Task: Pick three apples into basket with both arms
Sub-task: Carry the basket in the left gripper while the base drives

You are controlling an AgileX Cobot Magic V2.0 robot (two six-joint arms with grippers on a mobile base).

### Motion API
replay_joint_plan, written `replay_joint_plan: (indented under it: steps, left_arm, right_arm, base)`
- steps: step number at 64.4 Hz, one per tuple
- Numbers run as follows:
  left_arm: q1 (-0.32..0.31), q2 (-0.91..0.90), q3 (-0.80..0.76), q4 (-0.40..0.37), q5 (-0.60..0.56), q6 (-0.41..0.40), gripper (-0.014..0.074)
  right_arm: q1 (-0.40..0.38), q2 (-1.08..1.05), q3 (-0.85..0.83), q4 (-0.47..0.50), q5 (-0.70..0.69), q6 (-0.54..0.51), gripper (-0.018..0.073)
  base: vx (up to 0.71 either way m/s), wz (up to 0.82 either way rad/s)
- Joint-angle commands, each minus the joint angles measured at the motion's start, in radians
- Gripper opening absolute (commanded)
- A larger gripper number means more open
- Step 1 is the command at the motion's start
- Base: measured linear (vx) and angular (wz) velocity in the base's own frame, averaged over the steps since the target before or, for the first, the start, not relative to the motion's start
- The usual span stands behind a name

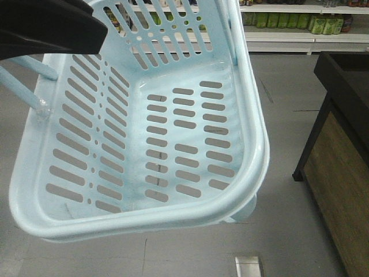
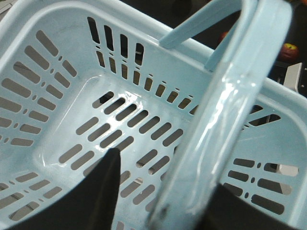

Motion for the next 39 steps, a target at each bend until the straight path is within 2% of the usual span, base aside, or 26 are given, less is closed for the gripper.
replay_joint_plan:
  steps: [1,39]
  left_arm:
    - [-0.004,-0.022,-0.028,-0.044,-0.059,-0.006,-0.0006]
    - [-0.004,-0.021,-0.028,-0.043,-0.059,-0.006,-0.0008]
  right_arm:
    - [0.001,0.004,0.002,-0.009,-0.075,-0.004,-0.0004]
    - [0.001,0.004,0.002,-0.009,-0.075,-0.004,-0.0004]
  base:
    - [0.28,0.10]
    - [0.39,0.04]
